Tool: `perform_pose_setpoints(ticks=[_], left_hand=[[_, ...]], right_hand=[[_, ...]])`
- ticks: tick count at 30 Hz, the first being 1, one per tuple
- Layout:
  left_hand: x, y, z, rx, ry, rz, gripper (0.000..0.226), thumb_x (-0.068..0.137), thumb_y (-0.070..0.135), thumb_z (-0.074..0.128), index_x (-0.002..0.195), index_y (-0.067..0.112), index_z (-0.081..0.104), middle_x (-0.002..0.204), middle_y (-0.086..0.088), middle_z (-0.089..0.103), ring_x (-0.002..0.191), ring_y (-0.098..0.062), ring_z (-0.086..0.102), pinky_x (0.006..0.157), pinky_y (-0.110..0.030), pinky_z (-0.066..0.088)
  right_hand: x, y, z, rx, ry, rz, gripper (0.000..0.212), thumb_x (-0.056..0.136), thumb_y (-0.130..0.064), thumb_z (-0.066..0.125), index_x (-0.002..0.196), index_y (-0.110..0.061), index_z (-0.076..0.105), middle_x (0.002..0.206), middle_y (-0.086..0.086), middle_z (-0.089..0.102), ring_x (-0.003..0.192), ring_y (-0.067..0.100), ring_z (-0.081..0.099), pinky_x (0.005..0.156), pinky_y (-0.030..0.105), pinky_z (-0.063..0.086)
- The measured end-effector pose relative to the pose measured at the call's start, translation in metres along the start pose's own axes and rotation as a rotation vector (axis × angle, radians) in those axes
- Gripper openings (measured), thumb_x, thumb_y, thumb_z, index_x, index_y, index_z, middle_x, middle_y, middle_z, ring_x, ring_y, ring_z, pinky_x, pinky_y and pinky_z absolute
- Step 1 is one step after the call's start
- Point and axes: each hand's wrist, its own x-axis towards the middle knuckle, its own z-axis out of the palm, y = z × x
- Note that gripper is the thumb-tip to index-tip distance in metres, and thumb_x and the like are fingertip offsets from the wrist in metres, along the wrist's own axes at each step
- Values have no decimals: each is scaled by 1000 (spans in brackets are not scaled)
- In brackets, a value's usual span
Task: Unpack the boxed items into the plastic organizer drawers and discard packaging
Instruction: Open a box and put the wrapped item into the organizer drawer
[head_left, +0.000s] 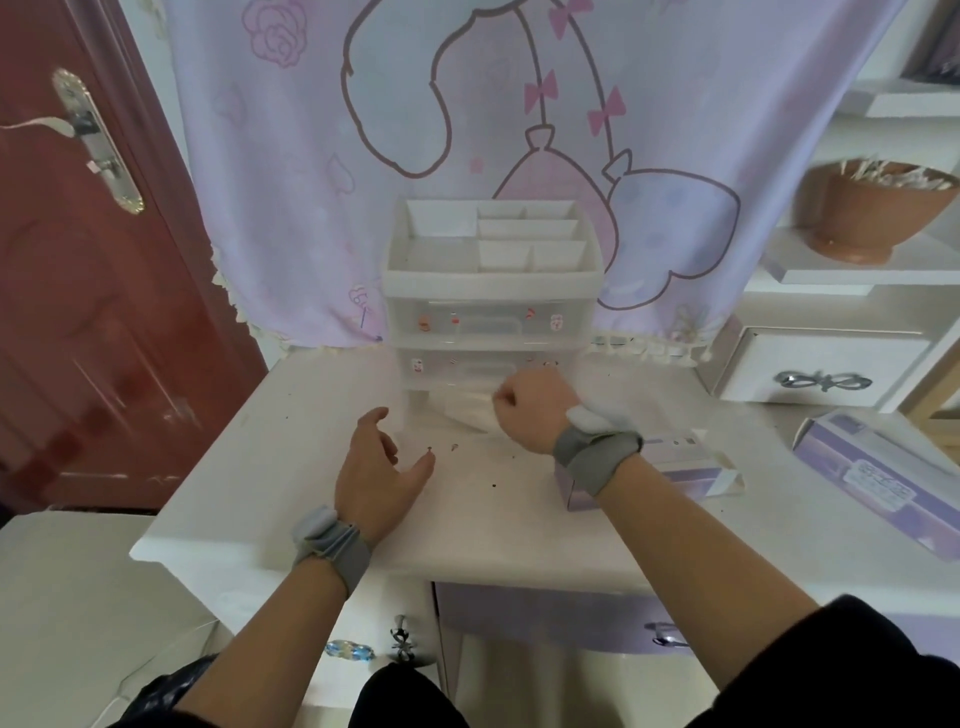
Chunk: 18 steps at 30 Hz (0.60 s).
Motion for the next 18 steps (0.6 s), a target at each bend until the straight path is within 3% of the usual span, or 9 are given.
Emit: perform_pose_setpoints(ticks=[2,3,6,12,14,16,18], left_hand=[[6,-1,3,21,-1,-24,74,76,31,75,138,17,37,92,0,51,80,-15,55,69,-30,44],[8,-1,5,26,-1,-39,72,77,30,74,138,16,39,93,-1,52,80,-16,55,70,-31,44],[9,-3,12,46,14,-101,66,78,31,70,136,18,41,95,-1,54,83,-20,56,73,-33,46],[10,-5,18,121,43,-119,59,80,33,66,132,19,42,89,0,58,87,-24,58,74,-34,47],[10,-5,18,125,48,-111,58,80,33,66,131,18,43,88,1,57,86,-24,58,72,-34,46],[10,-6,18,132,48,-105,57,81,34,65,131,18,43,87,1,57,86,-24,58,72,-34,47],[10,-5,19,142,49,-101,57,81,33,65,131,17,43,89,0,57,89,-25,58,75,-37,50]], right_hand=[[1,-10,6,130,-133,-20,35,92,-22,44,96,1,70,97,14,73,92,33,66,83,39,54],[2,-12,9,143,-181,-31,37,94,-24,43,98,2,69,100,15,72,94,34,65,88,41,52],[5,-11,18,116,-252,-36,40,97,-29,40,78,-1,62,86,17,63,77,30,54,79,38,46],[15,3,16,107,-220,1,39,98,-33,34,75,-9,54,87,14,58,82,29,52,72,33,39],[16,9,16,-6,-234,2,41,99,-37,31,96,-9,61,106,14,62,98,31,56,88,34,43],[16,13,17,-83,-242,11,47,99,-40,31,121,-8,57,128,13,57,115,32,53,103,38,40],[14,14,16,-84,-227,0,46,99,-39,32,126,-8,54,131,14,56,117,32,53,104,39,40]])
